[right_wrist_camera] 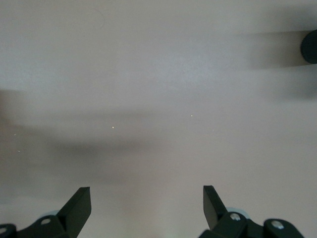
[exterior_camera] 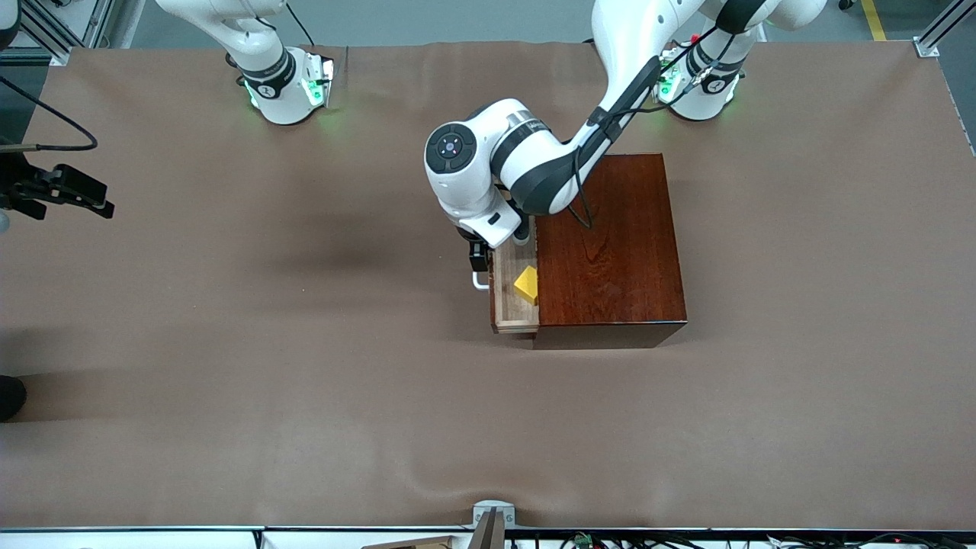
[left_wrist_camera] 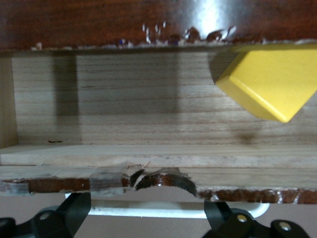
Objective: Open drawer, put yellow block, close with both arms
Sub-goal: 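Push the drawer into the box with the left gripper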
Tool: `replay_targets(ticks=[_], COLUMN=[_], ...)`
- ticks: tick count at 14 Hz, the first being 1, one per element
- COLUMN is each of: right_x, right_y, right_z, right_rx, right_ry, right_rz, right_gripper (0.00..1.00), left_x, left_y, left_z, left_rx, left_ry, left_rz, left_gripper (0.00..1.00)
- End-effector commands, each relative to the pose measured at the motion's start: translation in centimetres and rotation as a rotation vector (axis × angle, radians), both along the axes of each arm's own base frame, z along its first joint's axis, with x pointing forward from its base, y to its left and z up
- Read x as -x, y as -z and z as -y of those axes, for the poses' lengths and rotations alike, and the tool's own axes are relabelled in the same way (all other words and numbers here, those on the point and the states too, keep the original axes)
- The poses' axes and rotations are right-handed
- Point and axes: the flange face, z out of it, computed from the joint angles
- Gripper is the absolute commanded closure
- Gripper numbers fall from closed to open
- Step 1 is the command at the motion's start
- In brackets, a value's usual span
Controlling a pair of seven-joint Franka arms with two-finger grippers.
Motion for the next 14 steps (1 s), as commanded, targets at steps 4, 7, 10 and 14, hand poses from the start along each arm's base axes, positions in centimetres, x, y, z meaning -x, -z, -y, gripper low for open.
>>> replay_targets(ticks=[4,7,10,14], right_x=[0.4,0.4,0.3,0.4], right_y=[-0.9,-0.8,-0.9,-0.9], right_z=[0.2,0.2,0.2,0.2], right_rx=[0.004,0.003,0.004,0.004], right_ry=[0.018,0.018,0.018,0.018], right_rz=[0.010,0.007,0.012,0.010], right_gripper=[0.00,0.00,0.00,0.00], left_x=[-1.8,-2.0,-2.4,-2.9], left_y=[1.9,2.1,2.0,1.9], left_z=[-5.1,-5.7,-6.0,-6.6], left_rx=[-0.244,-0.281,-0.290,-0.330], left_ry=[-0.022,-0.017,-0.024,-0.013], left_rz=[-0.022,-0.020,-0.008,0.034], left_gripper=[0.00,0.00,0.00,0.00])
